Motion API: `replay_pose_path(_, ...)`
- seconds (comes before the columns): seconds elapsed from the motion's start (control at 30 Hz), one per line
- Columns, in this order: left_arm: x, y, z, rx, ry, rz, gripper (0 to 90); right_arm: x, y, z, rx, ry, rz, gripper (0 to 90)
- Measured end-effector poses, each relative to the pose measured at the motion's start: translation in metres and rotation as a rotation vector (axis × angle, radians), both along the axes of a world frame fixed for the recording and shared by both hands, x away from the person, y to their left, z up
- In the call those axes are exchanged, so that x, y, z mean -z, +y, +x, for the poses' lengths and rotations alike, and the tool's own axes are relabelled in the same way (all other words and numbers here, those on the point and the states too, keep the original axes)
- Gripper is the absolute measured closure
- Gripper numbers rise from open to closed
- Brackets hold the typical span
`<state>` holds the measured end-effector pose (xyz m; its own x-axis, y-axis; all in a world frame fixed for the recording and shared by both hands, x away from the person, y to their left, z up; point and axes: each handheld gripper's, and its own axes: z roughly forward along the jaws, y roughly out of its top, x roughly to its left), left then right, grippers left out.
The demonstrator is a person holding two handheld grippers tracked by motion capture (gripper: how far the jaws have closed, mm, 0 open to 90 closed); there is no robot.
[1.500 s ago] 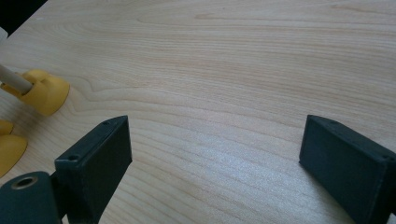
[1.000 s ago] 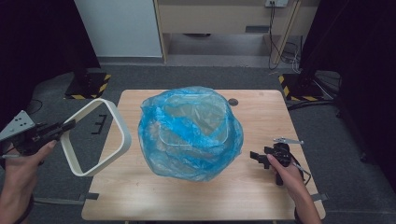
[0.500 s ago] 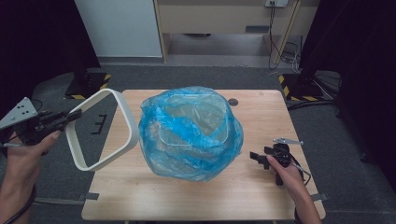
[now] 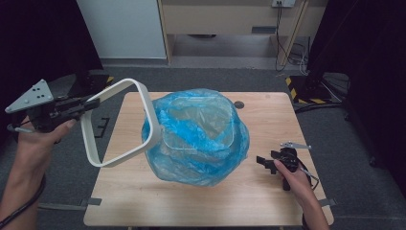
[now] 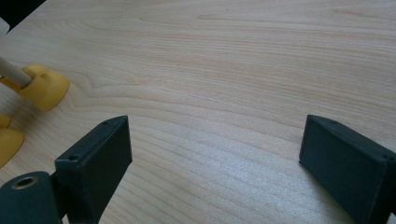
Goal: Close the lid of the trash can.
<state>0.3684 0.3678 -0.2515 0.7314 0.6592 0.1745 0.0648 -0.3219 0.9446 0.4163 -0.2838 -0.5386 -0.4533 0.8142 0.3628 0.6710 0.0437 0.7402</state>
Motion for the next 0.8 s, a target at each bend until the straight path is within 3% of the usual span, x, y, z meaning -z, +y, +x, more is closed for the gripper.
replay_pose_path(0.4, -0.018, -0.046, 0.019, 0.079, 0.017, 0.045, 81.3, 0.001, 0.000, 0.000, -0.002, -0.008, -0.002, 9.0)
replay_pose_path(0.8, -0.023, -0.071, 0.034, 0.111, 0.037, 0.080, 81.3, 0.001, 0.000, 0.000, -0.002, -0.009, -0.004, 9.0)
